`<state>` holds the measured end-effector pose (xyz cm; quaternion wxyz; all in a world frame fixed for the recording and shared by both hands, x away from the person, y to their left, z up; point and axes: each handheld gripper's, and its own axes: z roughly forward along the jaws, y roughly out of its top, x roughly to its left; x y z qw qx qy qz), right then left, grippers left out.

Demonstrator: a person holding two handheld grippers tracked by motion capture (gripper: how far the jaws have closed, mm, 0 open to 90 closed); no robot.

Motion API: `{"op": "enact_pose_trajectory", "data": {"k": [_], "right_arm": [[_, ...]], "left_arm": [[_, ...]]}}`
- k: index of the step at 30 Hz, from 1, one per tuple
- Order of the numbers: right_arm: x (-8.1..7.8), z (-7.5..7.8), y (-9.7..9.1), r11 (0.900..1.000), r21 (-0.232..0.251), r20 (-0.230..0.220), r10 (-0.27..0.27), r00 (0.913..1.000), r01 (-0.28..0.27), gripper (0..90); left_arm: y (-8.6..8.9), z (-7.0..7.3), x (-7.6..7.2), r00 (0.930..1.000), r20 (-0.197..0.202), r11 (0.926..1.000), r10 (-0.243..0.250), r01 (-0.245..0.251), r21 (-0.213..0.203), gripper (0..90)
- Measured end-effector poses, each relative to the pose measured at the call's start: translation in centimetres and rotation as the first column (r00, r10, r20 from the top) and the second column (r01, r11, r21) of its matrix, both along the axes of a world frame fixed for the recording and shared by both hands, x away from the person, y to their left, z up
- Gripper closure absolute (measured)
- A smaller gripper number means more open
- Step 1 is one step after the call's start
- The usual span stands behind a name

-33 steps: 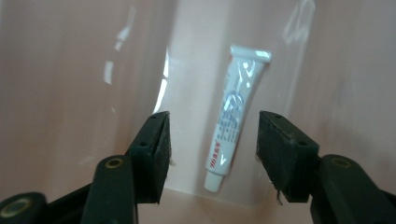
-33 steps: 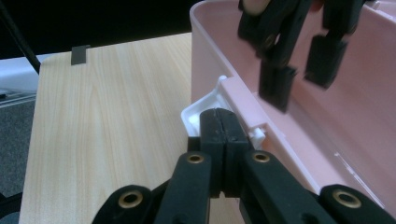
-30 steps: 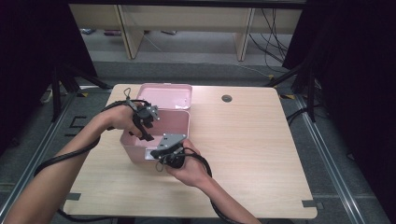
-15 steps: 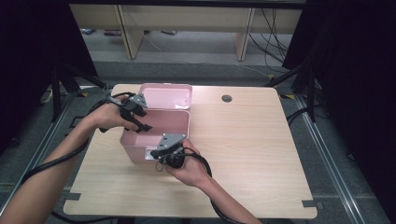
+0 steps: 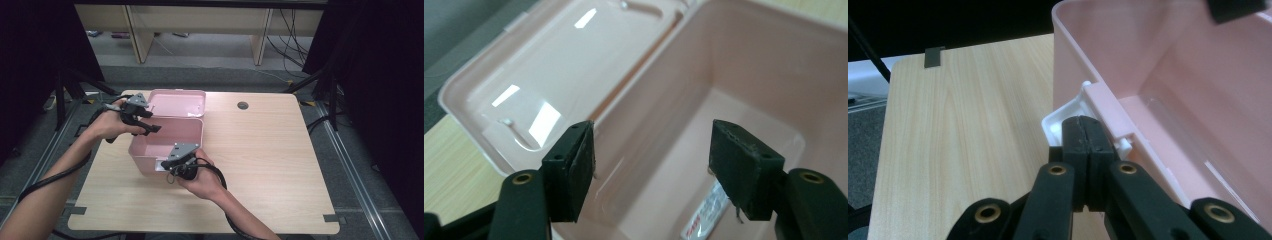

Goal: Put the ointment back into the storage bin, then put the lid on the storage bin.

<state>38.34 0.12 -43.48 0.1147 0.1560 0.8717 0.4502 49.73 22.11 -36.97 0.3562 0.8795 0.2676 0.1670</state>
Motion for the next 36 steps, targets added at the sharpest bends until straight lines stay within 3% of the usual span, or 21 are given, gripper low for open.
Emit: {"op": "enact_pose_trajectory", "data": {"k": [2, 3, 4, 7, 11, 12, 13, 14, 15, 19, 20, 22, 24, 27, 28, 29, 30, 33, 34, 35, 36], "right_arm": [[0.0, -0.1, 0.0, 1.0000, 0.009, 0.006, -0.001, 1.0000, 0.001, 90.0], [0.1, -0.1, 0.0, 1.0000, 0.008, 0.005, 0.000, 1.0000, 0.000, 90.0], [0.1, -0.1, 0.0, 1.0000, 0.008, 0.005, 0.001, 1.0000, -0.001, 90.0], [0.1, 0.0, 0.0, 1.0000, 0.005, 0.004, 0.005, 1.0000, -0.005, 90.0], [0.1, -0.1, 0.0, 1.0000, 0.006, 0.008, 0.008, 0.9999, -0.008, 90.0], [0.1, -0.1, 0.0, 0.9999, 0.007, 0.007, 0.008, 0.9999, -0.009, 90.0], [0.1, -0.1, 0.0, 0.9999, 0.006, 0.006, 0.009, 0.9999, -0.009, 90.0], [0.2, 0.0, 0.0, 0.9999, 0.005, 0.012, 0.010, 0.9999, -0.011, 90.0], [0.2, 0.0, 0.0, 0.9999, 0.005, 0.012, 0.010, 0.9999, -0.010, 90.0], [0.1, -0.1, 0.0, 0.9999, 0.006, 0.010, 0.010, 0.9999, -0.010, 90.0], [0.1, -0.1, 0.0, 1.0000, 0.006, 0.005, 0.007, 1.0000, -0.007, 90.0], [0.1, -0.1, 0.0, 1.0000, 0.005, 0.006, 0.007, 1.0000, -0.007, 90.0], [0.1, -0.1, 0.0, 1.0000, 0.006, 0.006, 0.006, 1.0000, -0.006, 90.0], [0.0, 0.0, 0.0, 1.0000, 0.000, 0.002, 0.006, 1.0000, -0.006, 90.0], [0.0, 0.0, 0.0, 1.0000, 0.002, 0.002, 0.006, 1.0000, -0.006, 90.0], [0.0, 0.0, 0.0, 1.0000, 0.002, 0.003, 0.008, 1.0000, -0.008, 90.0], [0.0, -0.1, 0.0, 1.0000, 0.007, 0.000, 0.002, 1.0000, -0.002, 90.0], [0.0, 0.0, 0.0, 1.0000, -0.001, 0.000, 0.006, 1.0000, -0.006, 90.0], [0.0, 0.0, 0.0, 1.0000, -0.001, 0.000, 0.006, 1.0000, -0.006, 90.0], [0.1, 0.0, 0.0, 1.0000, -0.003, 0.009, 0.006, 0.9999, -0.006, 90.0], [0.1, 0.0, 0.0, 0.9999, -0.002, 0.020, 0.013, 0.9997, -0.013, 90.0]], "left_arm": [[0.3, 0.2, 0.1, 0.9991, 0.005, 0.9980, 0.041, -0.041, -0.048, 34.6], [0.3, 0.2, 0.1, 0.9991, 0.005, 0.9980, 0.041, -0.041, -0.048, 34.8], [0.7, 0.3, 0.4, 0.9969, 0.003, 0.9935, 0.079, -0.078, -0.082, 34.7], [1.1, 0.5, 0.8, 0.9916, -0.002, 0.9854, 0.129, -0.129, -0.112, 34.9], [1.7, 0.6, 1.5, 0.9799, -0.012, 0.9656, 0.199, -0.198, -0.168, 35.4], [1.7, 0.6, 1.5, 0.9799, -0.012, 0.9656, 0.199, -0.198, -0.168, 35.6], [1.9, 0.6, 1.7, 0.9766, -0.016, 0.9606, 0.215, -0.214, -0.177, 35.8], [2.0, 0.6, 1.9, 0.9729, -0.014, 0.9546, 0.231, -0.229, -0.190, 36.0], [2.3, 0.6, 2.1, 0.9655, -0.021, 0.9433, 0.259, -0.258, -0.209, 36.1], [2.6, 0.5, 2.4, 0.9540, -0.031, 0.9277, 0.298, -0.297, -0.226, 36.3], [2.6, 0.5, 2.4, 0.9540, -0.031, 0.9277, 0.298, -0.297, -0.226, 36.5], [2.9, 0.5, 2.7, 0.9446, -0.040, 0.9166, 0.326, -0.326, -0.232, 36.8], [3.0, 0.5, 2.8, 0.9442, -0.041, 0.9164, 0.327, -0.327, -0.231, 36.9], [3.5, 0.3, 3.3, 0.9321, -0.069, 0.9000, 0.355, -0.361, -0.244, 37.2], [3.5, 0.3, 3.3, 0.9321, -0.069, 0.9000, 0.355, -0.361, -0.244, 37.4], [3.8, 0.2, 3.5, 0.9263, -0.080, 0.8917, 0.368, -0.376, -0.252, 37.6], [3.8, 0.2, 3.5, 0.9263, -0.080, 0.8917, 0.368, -0.376, -0.252, 37.7], [4.4, 0.0, 3.8, 0.9113, -0.098, 0.8704, 0.400, -0.411, -0.271, 38.4], [4.4, 0.0, 3.8, 0.9113, -0.098, 0.8704, 0.400, -0.411, -0.271, 39.0], [4.6, -0.1, 4.0, 0.9032, -0.112, 0.8567, 0.414, -0.429, -0.287, 39.8], [4.7, -0.1, 4.1, 0.9017, -0.119, 0.8533, 0.416, -0.432, -0.292, 40.3]]}}
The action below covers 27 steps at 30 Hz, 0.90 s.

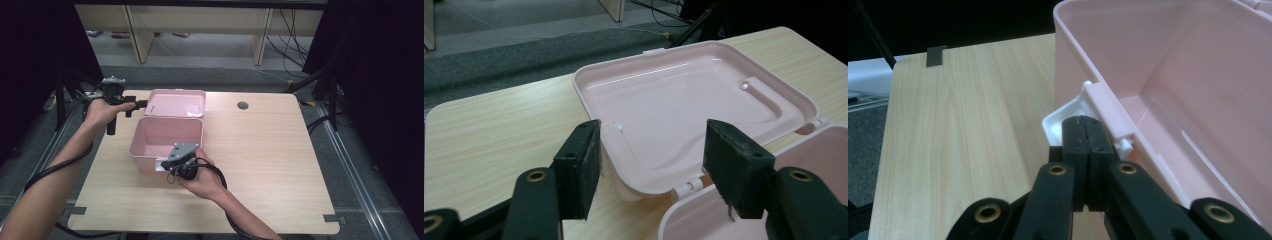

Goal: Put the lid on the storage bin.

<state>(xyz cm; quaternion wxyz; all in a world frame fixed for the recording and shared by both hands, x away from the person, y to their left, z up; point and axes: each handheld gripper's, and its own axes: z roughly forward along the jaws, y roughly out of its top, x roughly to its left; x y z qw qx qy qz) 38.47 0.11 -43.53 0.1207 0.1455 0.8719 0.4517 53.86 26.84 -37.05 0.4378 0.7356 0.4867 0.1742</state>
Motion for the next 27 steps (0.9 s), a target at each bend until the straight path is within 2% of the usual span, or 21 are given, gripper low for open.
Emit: {"op": "enact_pose_trajectory", "data": {"k": [3, 7, 9, 13, 16, 19, 20, 21, 22, 23, 24, 25, 26, 27], "right_arm": [[0.0, 0.0, 0.0, 1.0000, 0.001, -0.005, -0.001, 1.0000, 0.001, 90.0], [-0.2, 0.0, 0.0, 0.9998, 0.009, -0.043, -0.016, 0.9989, 0.017, 90.0], [-0.2, -0.1, 0.1, 0.9998, 0.013, -0.039, -0.014, 0.9991, 0.014, 90.0], [-0.2, 0.0, 0.1, 0.9999, 0.010, -0.038, -0.013, 0.9992, 0.013, 90.0], [0.0, 0.0, 0.0, 1.0000, 0.000, -0.004, -0.003, 1.0000, 0.003, 90.0], [-0.1, 0.0, 0.0, 1.0000, 0.004, -0.029, -0.009, 0.9995, 0.009, 90.0], [-0.1, 0.0, 0.0, 1.0000, 0.004, -0.029, -0.009, 0.9995, 0.009, 90.0], [0.0, 0.0, 0.0, 1.0000, 0.004, -0.034, -0.006, 0.9994, 0.006, 90.0], [0.0, 0.0, 0.0, 1.0000, 0.004, -0.034, -0.006, 0.9994, 0.006, 90.0], [-0.1, 0.0, 0.1, 1.0000, 0.005, -0.039, -0.007, 0.9992, 0.007, 90.0], [-0.2, 0.0, 0.1, 0.9999, 0.006, -0.051, -0.015, 0.9986, 0.015, 90.0], [-0.2, 0.0, 0.1, 0.9999, 0.006, -0.051, -0.015, 0.9986, 0.015, 90.0], [-0.2, 0.0, 0.1, 0.9998, 0.006, -0.049, -0.016, 0.9987, 0.016, 90.0], [-0.2, 0.0, 0.0, 0.9998, 0.011, -0.044, -0.014, 0.9989, 0.015, 90.0]], "left_arm": [[0.2, 0.0, 0.2, 0.9999, -0.011, 1.0000, 0.005, -0.005, 0.001, 41.9], [0.2, -0.2, 0.8, 0.9992, -0.024, 0.9994, 0.032, -0.033, -0.008, 43.6], [0.2, -0.3, 1.3, 0.9973, -0.049, 0.9984, 0.056, -0.056, -0.005, 44.8], [0.4, -0.4, 2.0, 0.9950, -0.058, 0.9967, 0.081, -0.081, -0.004, 47.2], [0.3, -0.9, 2.9, 0.9920, -0.082, 0.9954, 0.095, -0.095, 0.007, 48.6], [0.1, -1.3, 3.7, 0.9882, -0.104, 0.9937, 0.112, -0.110, 0.020, 49.8], [0.1, -1.3, 3.7, 0.9882, -0.104, 0.9937, 0.112, -0.110, 0.020, 50.5], [0.1, -1.7, 4.5, 0.9918, -0.078, 0.9947, 0.102, -0.100, 0.024, 50.9], [0.1, -1.7, 4.5, 0.9918, -0.078, 0.9947, 0.102, -0.100, 0.024, 51.0], [0.1, -1.8, 4.8, 0.9897, -0.102, 0.9948, 0.100, -0.098, 0.029, 51.0], [-0.2, -2.1, 5.3, 0.9853, -0.125, 0.9931, 0.117, -0.116, 0.019, 51.3], [-0.2, -2.1, 5.3, 0.9853, -0.125, 0.9931, 0.117, -0.116, 0.019, 51.5], [-0.3, -2.1, 5.5, 0.9815, -0.140, 0.9915, 0.130, -0.128, 0.024, 51.5], [-0.4, -2.4, 5.8, 0.9804, -0.138, 0.9900, 0.141, -0.140, 0.017, 52.2]]}}
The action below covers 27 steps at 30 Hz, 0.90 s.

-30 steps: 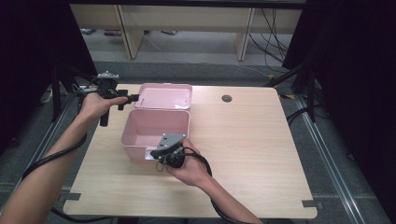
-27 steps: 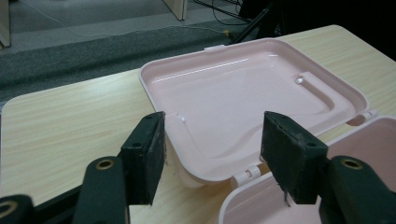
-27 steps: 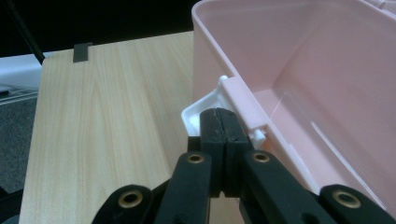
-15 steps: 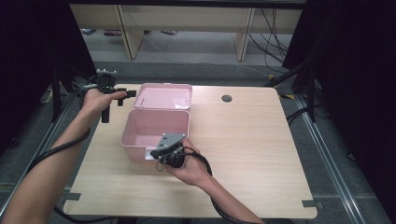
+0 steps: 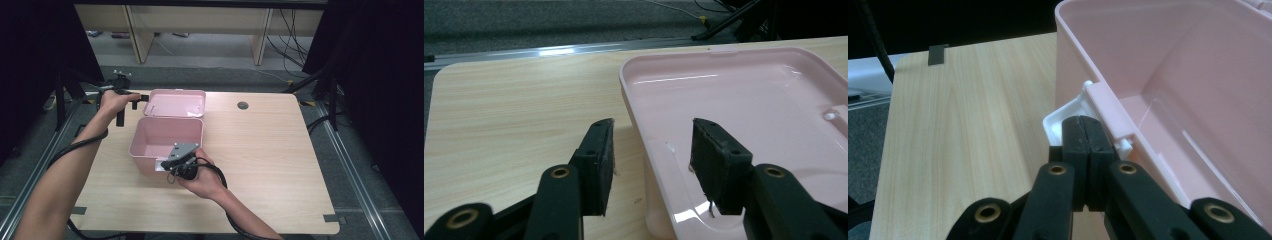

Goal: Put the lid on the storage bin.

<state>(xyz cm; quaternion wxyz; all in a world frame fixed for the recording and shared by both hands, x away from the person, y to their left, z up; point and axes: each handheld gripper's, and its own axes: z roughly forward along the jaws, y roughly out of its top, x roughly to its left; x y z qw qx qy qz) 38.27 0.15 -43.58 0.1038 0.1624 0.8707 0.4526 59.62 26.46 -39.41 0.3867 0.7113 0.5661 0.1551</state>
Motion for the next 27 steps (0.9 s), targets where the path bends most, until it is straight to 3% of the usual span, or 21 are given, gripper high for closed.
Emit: {"op": "enact_pose_trajectory", "data": {"k": [1, 13, 20, 27], "right_arm": [[0.0, 0.0, 0.0, 1.0000, 0.000, 0.000, 0.000, 1.0000, 0.000, 90.0], [0.0, 0.0, 0.0, 1.0000, 0.000, -0.010, 0.002, 0.9999, -0.002, 90.0], [0.1, 0.0, -0.1, 0.9999, -0.002, 0.007, 0.015, 0.9999, -0.015, 90.0], [0.0, 0.0, -0.1, 1.0000, -0.006, -0.005, 0.008, 1.0000, -0.008, 90.0]], "left_arm": [[0.0, 0.0, 0.2, 0.9997, -0.023, 0.9999, 0.009, -0.009, 0.008, 52.2], [-1.7, -1.4, 2.9, 0.9955, -0.078, 0.9985, 0.054, -0.054, 0.000, 58.1], [-2.0, -2.3, 3.5, 0.9911, -0.105, 0.9966, 0.082, -0.081, 0.014, 61.5], [-1.9, -2.9, 4.0, 0.9883, -0.127, 0.9963, 0.084, -0.081, 0.027, 66.3]]}}
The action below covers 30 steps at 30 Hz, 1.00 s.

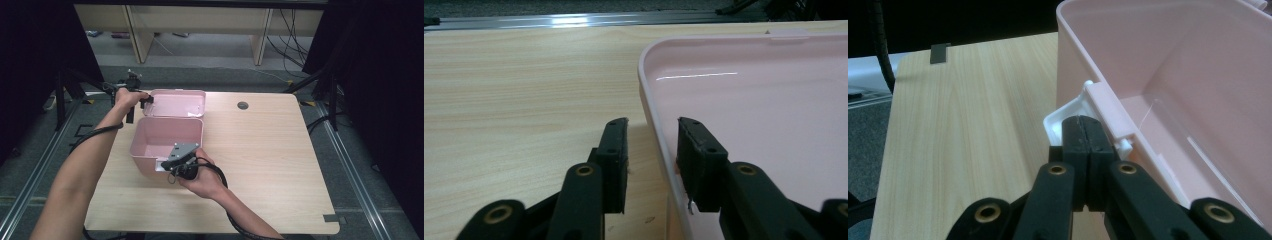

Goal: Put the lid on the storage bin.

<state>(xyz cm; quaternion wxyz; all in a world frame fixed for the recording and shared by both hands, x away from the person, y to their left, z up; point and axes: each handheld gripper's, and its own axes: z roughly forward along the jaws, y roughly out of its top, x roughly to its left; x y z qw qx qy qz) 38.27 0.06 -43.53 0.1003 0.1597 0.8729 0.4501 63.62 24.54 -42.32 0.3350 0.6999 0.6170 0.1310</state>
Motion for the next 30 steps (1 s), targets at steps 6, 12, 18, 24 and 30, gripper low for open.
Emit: {"op": "enact_pose_trajectory", "data": {"k": [6, 12, 18, 24, 30], "right_arm": [[0.1, 0.1, 0.0, 0.9999, -0.008, -0.001, 0.008, 1.0000, -0.008, 90.0], [0.0, 0.0, 0.0, 1.0000, -0.004, -0.002, 0.003, 1.0000, -0.003, 90.0], [0.1, 0.1, -0.1, 0.9999, -0.010, -0.002, 0.010, 0.9999, -0.010, 90.0], [0.1, 0.1, -0.1, 0.9999, -0.009, -0.003, 0.010, 0.9999, -0.010, 90.0], [0.1, 0.0, -0.1, 1.0000, 0.007, -0.016, 0.003, 0.9999, -0.003, 90.0]], "left_arm": [[0.0, 0.2, 0.4, 0.9995, -0.026, 0.9998, -0.017, 0.018, 0.007, 73.3], [-0.2, 0.6, 0.6, 0.9985, -0.055, 0.9999, -0.005, 0.005, 0.014, 80.6], [-0.3, 0.9, 0.7, 0.9978, -0.066, 0.9988, -0.011, 0.014, 0.048, 82.6], [-0.5, 1.4, 0.7, 0.9972, -0.073, 0.9988, 0.015, -0.012, 0.048, 84.6], [-0.5, 2.0, 0.4, 0.9973, -0.069, 0.9980, 0.026, -0.021, 0.059, 85.6]]}}
